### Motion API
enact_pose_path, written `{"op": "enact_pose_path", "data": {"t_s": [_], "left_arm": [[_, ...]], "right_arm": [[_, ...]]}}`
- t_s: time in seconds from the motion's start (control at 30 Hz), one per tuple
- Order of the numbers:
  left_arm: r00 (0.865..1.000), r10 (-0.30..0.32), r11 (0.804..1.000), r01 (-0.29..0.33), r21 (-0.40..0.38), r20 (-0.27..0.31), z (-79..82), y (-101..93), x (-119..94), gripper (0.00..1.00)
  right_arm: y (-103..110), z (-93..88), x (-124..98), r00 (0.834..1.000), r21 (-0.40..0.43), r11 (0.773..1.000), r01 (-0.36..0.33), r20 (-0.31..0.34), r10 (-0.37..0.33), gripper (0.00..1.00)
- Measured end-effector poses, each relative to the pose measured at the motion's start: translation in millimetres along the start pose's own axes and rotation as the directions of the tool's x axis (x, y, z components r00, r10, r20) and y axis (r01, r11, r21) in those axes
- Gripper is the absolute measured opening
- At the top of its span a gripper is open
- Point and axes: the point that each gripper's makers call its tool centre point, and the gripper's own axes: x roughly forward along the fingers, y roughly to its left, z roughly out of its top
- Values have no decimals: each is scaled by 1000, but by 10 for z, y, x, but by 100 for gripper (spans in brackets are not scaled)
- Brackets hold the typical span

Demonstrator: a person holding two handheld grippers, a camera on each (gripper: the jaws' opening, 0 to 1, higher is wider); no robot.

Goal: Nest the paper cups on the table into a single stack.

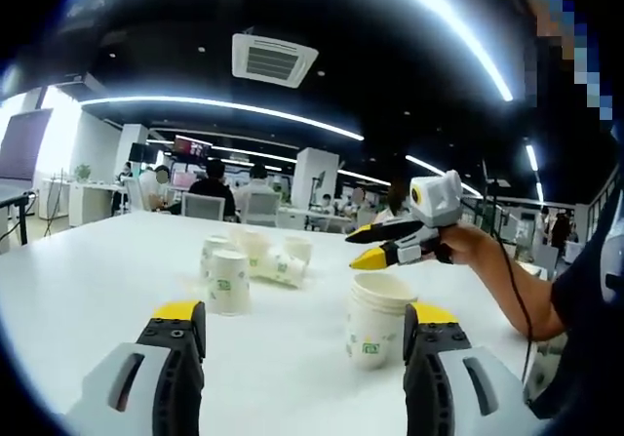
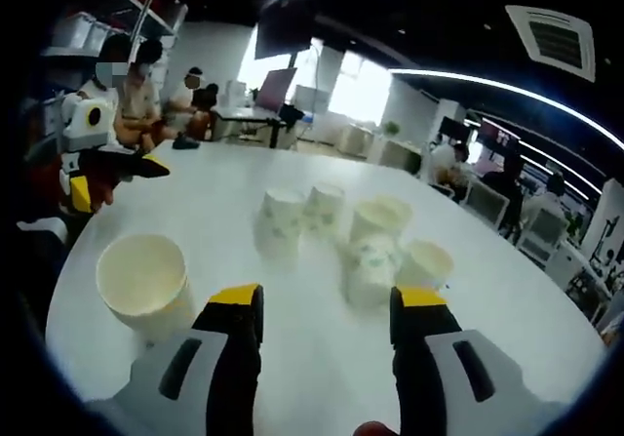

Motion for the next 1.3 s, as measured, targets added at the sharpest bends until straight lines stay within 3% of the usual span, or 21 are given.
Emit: {"op": "enact_pose_path", "data": {"t_s": [0.17, 0.4, 0.67, 1.3], "left_arm": [[1000, 10, 1000, -10, 2, 1, -8, 60, -25, 87], [1000, 5, 1000, -5, 4, 1, -6, 65, -26, 87], [1000, 8, 1000, -8, 15, -2, -12, 71, -51, 86], [1000, -1, 1000, 1, -12, -6, -68, 84, -93, 84]], "right_arm": [[5, 0, 89, 1000, 42, 999, -14, 19, 13, 53], [-164, -71, 247, 998, 109, 993, 52, 41, -57, 52], [-360, -323, 510, 992, 186, 975, 120, 17, -125, 47], [-501, -399, 822, 987, 134, 978, 160, -44, -156, 45]]}}
